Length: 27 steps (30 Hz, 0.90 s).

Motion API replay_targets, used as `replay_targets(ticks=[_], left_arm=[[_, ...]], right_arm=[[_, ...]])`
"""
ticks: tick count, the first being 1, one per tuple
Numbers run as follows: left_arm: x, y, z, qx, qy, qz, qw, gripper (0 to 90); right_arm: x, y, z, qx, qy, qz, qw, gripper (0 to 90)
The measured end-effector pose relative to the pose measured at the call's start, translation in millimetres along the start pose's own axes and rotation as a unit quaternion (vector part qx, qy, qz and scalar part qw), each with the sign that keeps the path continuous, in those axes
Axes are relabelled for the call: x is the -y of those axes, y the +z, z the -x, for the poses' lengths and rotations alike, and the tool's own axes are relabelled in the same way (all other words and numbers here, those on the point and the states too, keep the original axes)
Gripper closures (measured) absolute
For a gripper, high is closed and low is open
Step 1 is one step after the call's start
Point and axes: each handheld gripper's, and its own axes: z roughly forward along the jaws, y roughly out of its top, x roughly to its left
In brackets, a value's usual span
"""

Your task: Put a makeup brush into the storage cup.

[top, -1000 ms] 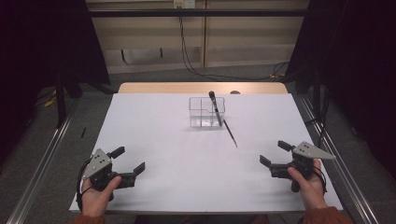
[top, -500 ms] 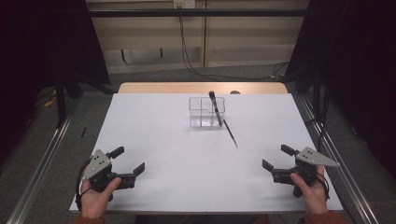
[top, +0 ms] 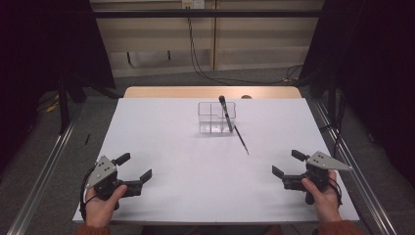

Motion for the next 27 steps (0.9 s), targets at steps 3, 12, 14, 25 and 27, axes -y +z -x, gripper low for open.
replay_targets(ticks=[3,12,14,25,27], left_arm=[[-0.9,-1.3,1.1,-0.006,0.001,-0.001,1.0,3.5],[2.1,-7.9,1.7,-0.015,-0.003,0.0,0.9999,3.4],[2.6,-6.9,2.2,-0.014,-0.002,-0.002,0.9999,3.4],[0.2,-4.9,1.8,-0.007,0.0,0.002,1.0,3.3],[0.0,-4.8,1.9,-0.006,0.002,0.002,1.0,3.2]], right_arm=[[-5.0,5.3,-0.7,-0.008,-0.008,0.004,0.9999,2.5],[-13.8,23.4,1.2,-0.02,-0.015,-0.004,0.9997,2.5],[-19.0,30.8,3.3,-0.022,-0.013,-0.003,0.9997,2.5],[-43.3,75.0,8.0,-0.027,-0.022,-0.006,0.9994,3.0],[-45.9,81.0,8.3,-0.026,-0.022,-0.008,0.9994,3.1]])
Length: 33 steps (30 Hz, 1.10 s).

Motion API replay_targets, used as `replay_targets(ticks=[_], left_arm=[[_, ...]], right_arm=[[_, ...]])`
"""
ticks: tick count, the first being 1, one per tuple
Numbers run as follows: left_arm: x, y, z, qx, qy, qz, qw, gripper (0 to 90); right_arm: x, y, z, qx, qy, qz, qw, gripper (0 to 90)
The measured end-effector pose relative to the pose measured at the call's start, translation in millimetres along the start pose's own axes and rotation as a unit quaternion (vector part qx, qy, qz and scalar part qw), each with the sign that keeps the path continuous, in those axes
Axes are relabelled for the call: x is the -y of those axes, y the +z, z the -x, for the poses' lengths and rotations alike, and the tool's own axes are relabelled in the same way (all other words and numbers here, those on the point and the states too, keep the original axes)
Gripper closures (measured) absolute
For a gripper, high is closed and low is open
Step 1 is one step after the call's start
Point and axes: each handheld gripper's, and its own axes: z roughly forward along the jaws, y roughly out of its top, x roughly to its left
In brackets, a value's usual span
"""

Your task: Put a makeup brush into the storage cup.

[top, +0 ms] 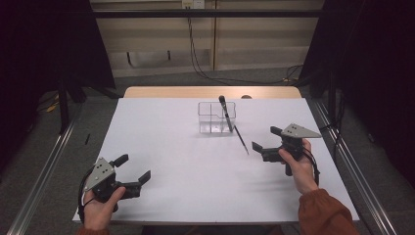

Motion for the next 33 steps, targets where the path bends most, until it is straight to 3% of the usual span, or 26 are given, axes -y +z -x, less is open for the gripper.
replay_targets(ticks=[33], left_arm=[[0.2,1.6,-1.6,0.002,0.004,-0.003,1.0,3.2]], right_arm=[[-38.1,50.6,13.9,0.007,-0.008,-0.023,0.9997,2.9]])
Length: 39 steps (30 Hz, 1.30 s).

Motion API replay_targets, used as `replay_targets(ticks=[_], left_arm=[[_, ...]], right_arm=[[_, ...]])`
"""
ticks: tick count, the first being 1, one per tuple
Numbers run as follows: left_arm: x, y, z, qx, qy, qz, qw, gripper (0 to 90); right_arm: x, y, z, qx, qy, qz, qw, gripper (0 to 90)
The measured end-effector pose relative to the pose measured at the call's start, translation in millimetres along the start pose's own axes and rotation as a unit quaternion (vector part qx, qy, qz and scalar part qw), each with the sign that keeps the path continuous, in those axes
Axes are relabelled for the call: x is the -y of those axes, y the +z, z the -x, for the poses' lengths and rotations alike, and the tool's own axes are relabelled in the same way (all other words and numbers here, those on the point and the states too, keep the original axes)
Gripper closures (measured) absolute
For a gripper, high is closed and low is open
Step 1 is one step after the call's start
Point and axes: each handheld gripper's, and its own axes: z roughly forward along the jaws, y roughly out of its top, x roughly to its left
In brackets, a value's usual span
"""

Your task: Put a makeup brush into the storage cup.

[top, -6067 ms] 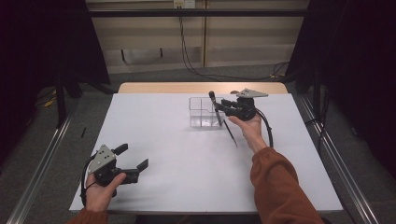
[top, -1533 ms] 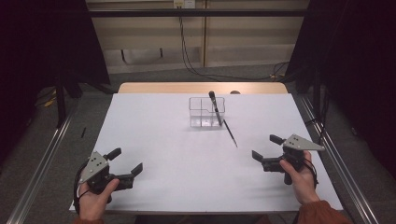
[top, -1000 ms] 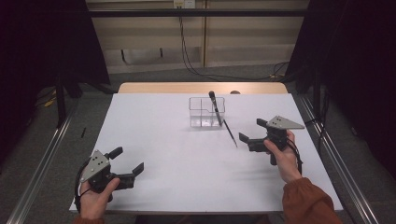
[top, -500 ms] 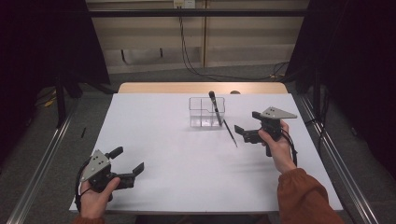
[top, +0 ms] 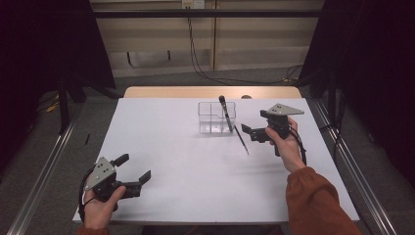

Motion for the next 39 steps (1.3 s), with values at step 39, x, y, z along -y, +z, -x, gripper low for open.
replay_targets(ticks=[39], left_arm=[[-0.2,1.2,-0.1,0.004,0.007,-0.005,1.0,3.1]], right_arm=[[-10.0,52.9,0.8,-0.001,0.02,-0.292,0.9563,4.9]])
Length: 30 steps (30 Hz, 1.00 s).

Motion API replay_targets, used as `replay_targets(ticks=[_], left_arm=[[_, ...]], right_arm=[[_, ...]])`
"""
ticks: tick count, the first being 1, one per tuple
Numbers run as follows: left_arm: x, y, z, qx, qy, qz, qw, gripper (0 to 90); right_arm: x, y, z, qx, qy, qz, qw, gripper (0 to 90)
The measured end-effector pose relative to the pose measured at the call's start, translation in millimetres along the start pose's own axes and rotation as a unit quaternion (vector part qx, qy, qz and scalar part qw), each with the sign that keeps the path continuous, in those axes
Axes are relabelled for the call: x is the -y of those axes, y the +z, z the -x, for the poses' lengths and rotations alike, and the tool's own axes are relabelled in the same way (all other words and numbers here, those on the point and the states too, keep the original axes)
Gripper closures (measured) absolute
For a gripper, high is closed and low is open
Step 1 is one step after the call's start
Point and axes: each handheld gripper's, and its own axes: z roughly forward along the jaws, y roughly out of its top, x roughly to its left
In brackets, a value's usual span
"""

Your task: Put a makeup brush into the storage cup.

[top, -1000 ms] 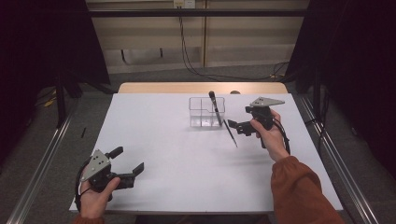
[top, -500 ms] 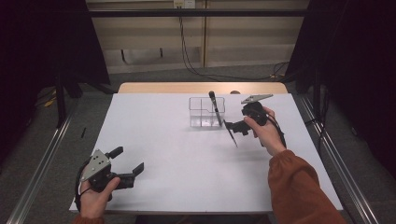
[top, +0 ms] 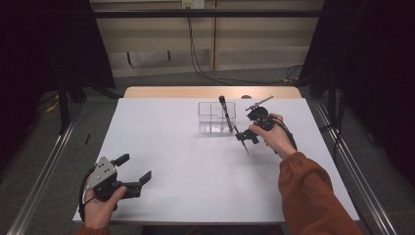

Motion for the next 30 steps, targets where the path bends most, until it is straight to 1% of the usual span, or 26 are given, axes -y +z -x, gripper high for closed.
replay_targets(ticks=[1,4,8,11,15,16,18,19,21,24,25,27,28,30], left_arm=[[0.0,0.0,0.0,0.0,0.0,0.0,1.0,3.1],[0.0,0.1,-0.1,0.001,0.001,-0.001,1.0,3.1],[0.1,0.1,-0.3,0.001,0.002,-0.001,1.0,3.1],[-0.1,-0.2,-0.4,0.003,0.001,0.0,1.0,2.7],[0.1,0.0,-0.7,0.003,0.002,-0.001,1.0,2.7],[0.1,0.1,-0.7,0.003,0.001,-0.001,1.0,2.7],[0.0,0.1,-0.8,0.003,0.002,-0.001,1.0,2.7],[0.0,0.1,-0.7,0.004,0.002,-0.001,1.0,2.7],[0.0,0.2,-0.7,0.004,0.002,-0.001,1.0,2.7],[0.1,0.3,-0.7,0.005,0.002,-0.001,1.0,2.7],[0.1,0.4,-0.6,0.005,0.002,-0.001,1.0,2.7],[0.1,0.5,-0.9,0.006,0.003,-0.001,1.0,2.7],[0.1,0.6,-0.9,0.005,0.003,-0.001,1.0,2.7],[0.1,0.8,-1.0,0.006,0.003,-0.002,1.0,2.7]], right_arm=[[-0.7,1.1,-0.1,0.001,0.002,-0.009,1.0,4.8],[-3.3,3.7,-0.8,0.003,0.002,-0.024,0.9997,5.3],[-6.9,7.0,-2.3,0.004,0.009,-0.045,0.9989,6.0],[-8.3,10.4,-2.2,0.009,0.014,-0.062,0.9979,7.4],[-9.7,14.5,-1.2,0.008,0.022,-0.082,0.9963,8.1],[-10.1,15.3,-1.5,0.01,0.028,-0.086,0.9959,8.8],[-11.1,16.3,-1.9,0.019,0.026,-0.09,0.9954,12.3],[-11.8,16.6,-2.3,0.021,0.03,-0.088,0.9955,12.9],[-12.6,16.6,-2.5,0.021,0.038,-0.085,0.9954,13.0],[-12.9,17.9,-2.5,0.018,0.052,-0.099,0.9935,13.9],[-12.7,18.5,-2.0,0.019,0.049,-0.102,0.9933,14.0],[-12.0,19.9,-1.9,0.018,0.054,-0.11,0.9923,17.6],[-11.6,21.0,-1.5,0.015,0.05,-0.112,0.9923,19.0],[-11.6,21.7,-2.2,0.015,0.054,-0.119,0.9913,21.8]])
